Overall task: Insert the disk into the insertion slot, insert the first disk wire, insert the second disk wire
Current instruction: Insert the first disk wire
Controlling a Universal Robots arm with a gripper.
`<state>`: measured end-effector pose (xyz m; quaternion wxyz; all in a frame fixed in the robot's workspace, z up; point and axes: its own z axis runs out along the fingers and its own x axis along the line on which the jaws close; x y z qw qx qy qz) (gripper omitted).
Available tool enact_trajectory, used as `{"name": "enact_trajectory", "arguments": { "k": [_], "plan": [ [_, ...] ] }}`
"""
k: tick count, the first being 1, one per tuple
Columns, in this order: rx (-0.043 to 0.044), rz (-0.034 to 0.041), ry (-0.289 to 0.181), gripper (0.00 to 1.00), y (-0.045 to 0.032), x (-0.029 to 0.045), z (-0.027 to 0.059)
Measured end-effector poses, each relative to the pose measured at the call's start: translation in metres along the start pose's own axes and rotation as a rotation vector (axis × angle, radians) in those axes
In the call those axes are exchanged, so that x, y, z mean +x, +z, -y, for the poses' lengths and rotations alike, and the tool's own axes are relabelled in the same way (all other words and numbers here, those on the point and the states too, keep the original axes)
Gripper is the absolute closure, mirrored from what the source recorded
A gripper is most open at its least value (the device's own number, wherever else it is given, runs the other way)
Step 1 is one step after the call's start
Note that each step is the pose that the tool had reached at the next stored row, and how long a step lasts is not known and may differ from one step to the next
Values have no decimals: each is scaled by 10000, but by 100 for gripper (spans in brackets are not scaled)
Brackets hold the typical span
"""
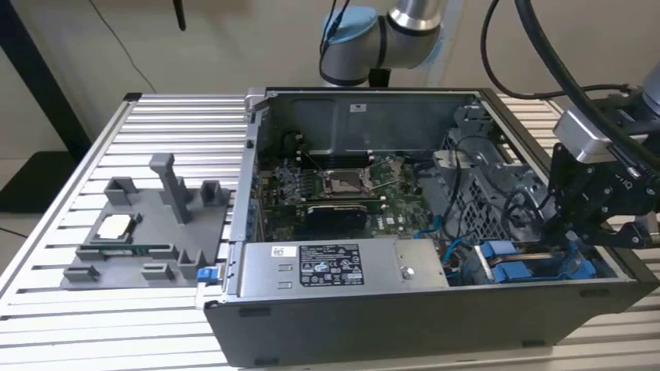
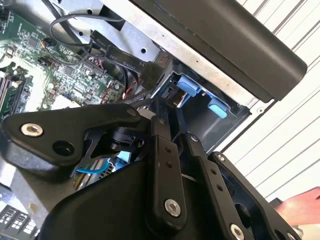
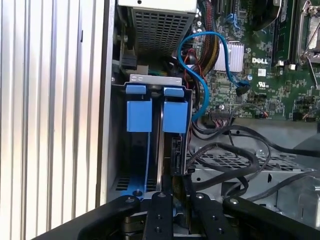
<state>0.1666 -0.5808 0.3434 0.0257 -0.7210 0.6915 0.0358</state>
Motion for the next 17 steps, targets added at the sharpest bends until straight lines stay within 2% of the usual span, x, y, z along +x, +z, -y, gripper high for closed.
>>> {"name": "enact_trajectory", "arguments": {
  "k": [3, 4, 5, 11, 14, 15, 16, 17],
  "plan": [
    [20, 14, -1, 81, 16, -2, 0],
    [34, 29, -3, 81, 23, -2, 0],
    [61, 87, -5, 81, 33, -4, 1],
    [81, 156, -8, 81, 49, -3, 14],
    [91, 211, 11, 79, 108, 3, 16],
    [97, 347, 15, 67, 92, 1, 13],
    [101, 451, 13, 67, 42, -4, 10],
    [101, 467, 13, 67, 12, -7, 9]
  ]
}}
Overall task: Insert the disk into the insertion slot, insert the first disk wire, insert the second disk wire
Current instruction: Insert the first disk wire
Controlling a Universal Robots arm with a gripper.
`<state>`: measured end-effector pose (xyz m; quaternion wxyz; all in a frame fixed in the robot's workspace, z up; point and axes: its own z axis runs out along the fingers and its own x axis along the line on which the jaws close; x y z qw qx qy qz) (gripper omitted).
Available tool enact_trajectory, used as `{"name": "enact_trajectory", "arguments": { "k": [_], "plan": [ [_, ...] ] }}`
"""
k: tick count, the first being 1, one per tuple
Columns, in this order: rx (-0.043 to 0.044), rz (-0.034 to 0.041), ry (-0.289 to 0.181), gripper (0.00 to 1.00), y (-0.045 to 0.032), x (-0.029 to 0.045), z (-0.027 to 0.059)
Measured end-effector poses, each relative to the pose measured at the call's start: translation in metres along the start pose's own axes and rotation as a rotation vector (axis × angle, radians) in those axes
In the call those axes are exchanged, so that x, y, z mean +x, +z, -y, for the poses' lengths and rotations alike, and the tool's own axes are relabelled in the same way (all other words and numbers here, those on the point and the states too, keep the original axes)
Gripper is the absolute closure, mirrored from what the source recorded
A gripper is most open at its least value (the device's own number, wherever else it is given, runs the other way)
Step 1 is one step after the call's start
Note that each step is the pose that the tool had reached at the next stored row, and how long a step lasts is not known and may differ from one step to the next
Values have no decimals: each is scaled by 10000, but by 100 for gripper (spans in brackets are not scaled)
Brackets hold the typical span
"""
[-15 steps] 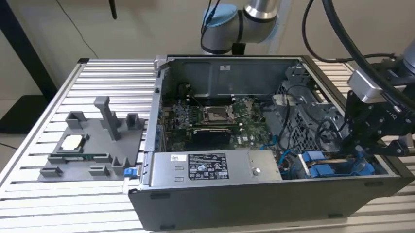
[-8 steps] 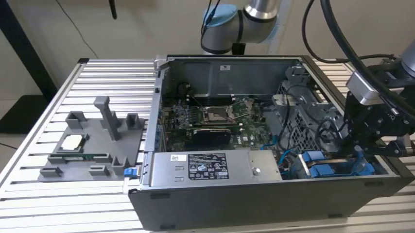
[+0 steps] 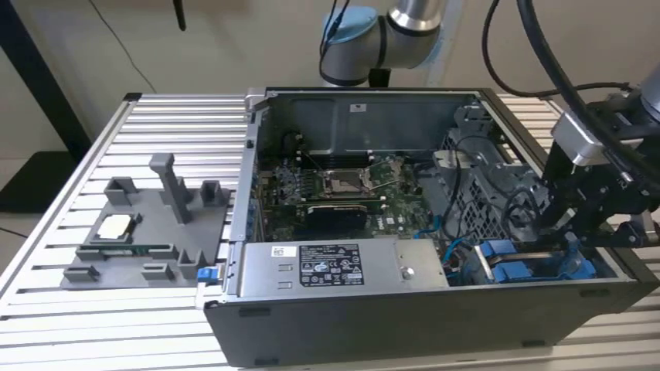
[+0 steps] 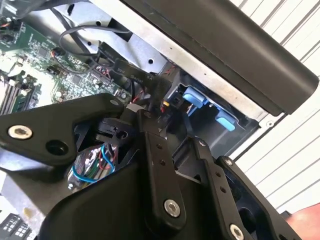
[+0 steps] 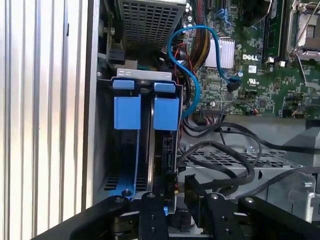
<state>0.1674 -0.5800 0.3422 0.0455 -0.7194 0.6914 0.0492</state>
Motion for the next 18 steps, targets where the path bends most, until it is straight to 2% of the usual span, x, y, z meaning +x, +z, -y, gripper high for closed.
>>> {"name": "enact_trajectory", "arguments": {
  "k": [5, 7, 11, 15, 18],
  "plan": [
    [1, 7, 1, 67, -219, -29, -1],
    [2, 33, 0, 67, -373, -50, -3],
    [2, 31, 1, 67, -374, -67, 14],
    [2, 44, 0, 67, -368, -100, 97],
    [5, 112, -1, 67, -368, -102, 176]
  ]
}}
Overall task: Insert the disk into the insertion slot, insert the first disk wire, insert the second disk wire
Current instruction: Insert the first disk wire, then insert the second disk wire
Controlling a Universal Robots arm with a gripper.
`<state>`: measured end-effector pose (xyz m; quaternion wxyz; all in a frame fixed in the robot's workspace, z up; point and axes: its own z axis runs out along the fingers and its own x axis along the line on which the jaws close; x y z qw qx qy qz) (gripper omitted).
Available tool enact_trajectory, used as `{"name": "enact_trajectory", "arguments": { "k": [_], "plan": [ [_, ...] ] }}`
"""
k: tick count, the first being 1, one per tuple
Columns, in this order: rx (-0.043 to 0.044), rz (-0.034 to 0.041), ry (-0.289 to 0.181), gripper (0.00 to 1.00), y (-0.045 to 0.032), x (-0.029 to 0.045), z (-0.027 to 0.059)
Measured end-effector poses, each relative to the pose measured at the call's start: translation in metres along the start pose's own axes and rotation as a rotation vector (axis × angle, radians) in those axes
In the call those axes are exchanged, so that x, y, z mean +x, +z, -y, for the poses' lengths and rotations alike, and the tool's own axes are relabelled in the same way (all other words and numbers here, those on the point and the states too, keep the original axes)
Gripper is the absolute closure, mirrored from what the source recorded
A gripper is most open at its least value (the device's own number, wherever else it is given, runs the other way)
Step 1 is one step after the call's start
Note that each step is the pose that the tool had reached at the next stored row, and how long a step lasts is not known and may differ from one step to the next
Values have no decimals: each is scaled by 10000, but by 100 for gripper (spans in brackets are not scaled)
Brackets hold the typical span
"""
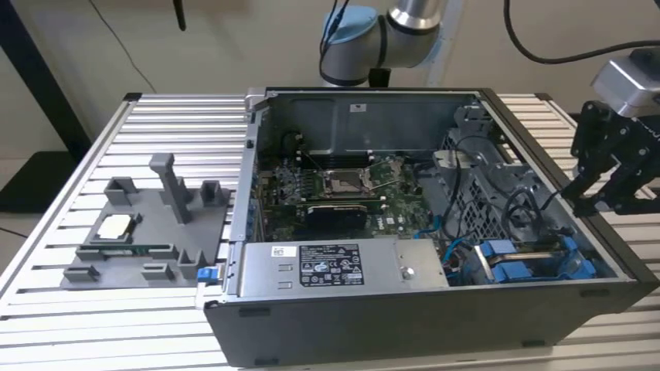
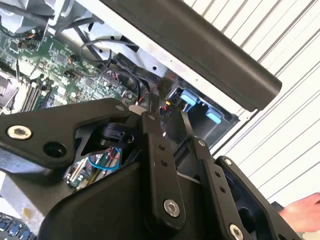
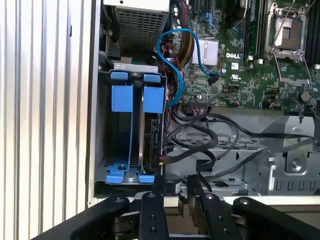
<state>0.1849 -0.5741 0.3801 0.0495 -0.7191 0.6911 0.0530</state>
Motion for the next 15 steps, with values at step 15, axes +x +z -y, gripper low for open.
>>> {"name": "enact_trajectory", "arguments": {
  "k": [15],
  "plan": [
    [43, 836, 89, 67, 43, 13, 79]
  ]
}}
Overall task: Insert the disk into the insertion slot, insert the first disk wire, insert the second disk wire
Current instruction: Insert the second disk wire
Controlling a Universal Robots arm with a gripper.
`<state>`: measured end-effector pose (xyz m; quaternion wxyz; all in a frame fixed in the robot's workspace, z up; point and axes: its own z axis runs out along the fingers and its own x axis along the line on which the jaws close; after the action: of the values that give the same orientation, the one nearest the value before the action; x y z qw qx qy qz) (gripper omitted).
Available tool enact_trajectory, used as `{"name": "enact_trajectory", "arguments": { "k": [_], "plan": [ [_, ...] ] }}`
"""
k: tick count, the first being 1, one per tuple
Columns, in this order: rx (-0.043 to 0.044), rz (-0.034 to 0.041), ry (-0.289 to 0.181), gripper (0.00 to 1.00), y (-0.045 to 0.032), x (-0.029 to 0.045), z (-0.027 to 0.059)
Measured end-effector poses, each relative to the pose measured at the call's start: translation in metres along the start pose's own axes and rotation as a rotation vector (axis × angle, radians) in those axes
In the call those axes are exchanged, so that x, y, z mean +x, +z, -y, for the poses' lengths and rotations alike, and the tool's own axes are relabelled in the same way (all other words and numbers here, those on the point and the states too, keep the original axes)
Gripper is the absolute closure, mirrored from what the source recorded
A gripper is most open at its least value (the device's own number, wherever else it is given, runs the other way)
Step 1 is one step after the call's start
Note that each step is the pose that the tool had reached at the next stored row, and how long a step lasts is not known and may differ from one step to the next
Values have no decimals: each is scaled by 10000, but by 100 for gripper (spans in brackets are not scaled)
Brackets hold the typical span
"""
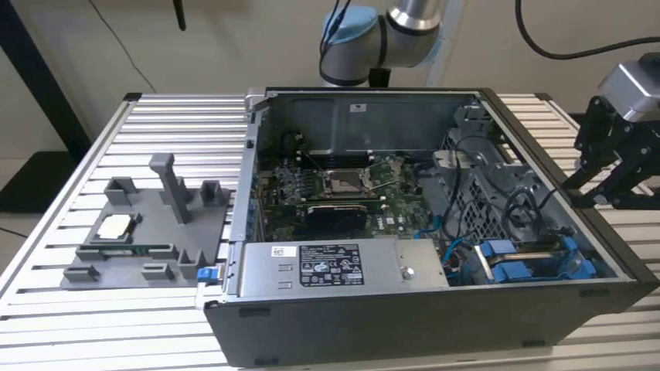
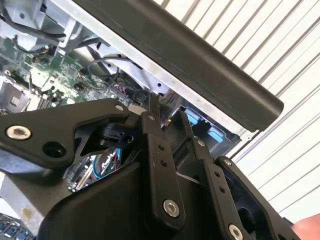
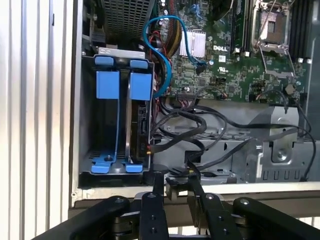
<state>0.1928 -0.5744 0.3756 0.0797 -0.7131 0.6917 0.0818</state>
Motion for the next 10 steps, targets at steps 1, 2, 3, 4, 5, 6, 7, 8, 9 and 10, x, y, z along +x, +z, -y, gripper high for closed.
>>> {"name": "enact_trajectory", "arguments": {
  "k": [1, 2, 3, 4, 5, 6, 7, 8, 9, 10],
  "plan": [
    [11, 128, 29, 67, 1, 0, -1],
    [21, 235, 58, 67, 5, 2, -1],
    [31, 311, 90, 69, 9, 3, 0],
    [41, 364, 123, 76, 11, 4, 0],
    [49, 391, 156, 82, 14, 7, 0],
    [57, 393, 188, 82, 13, 9, 0],
    [59, 394, 208, 84, 13, 9, 0],
    [59, 395, 209, 84, 13, 9, 0],
    [60, 395, 211, 84, 13, 9, 0],
    [60, 395, 212, 84, 13, 10, -1]
  ]
}}
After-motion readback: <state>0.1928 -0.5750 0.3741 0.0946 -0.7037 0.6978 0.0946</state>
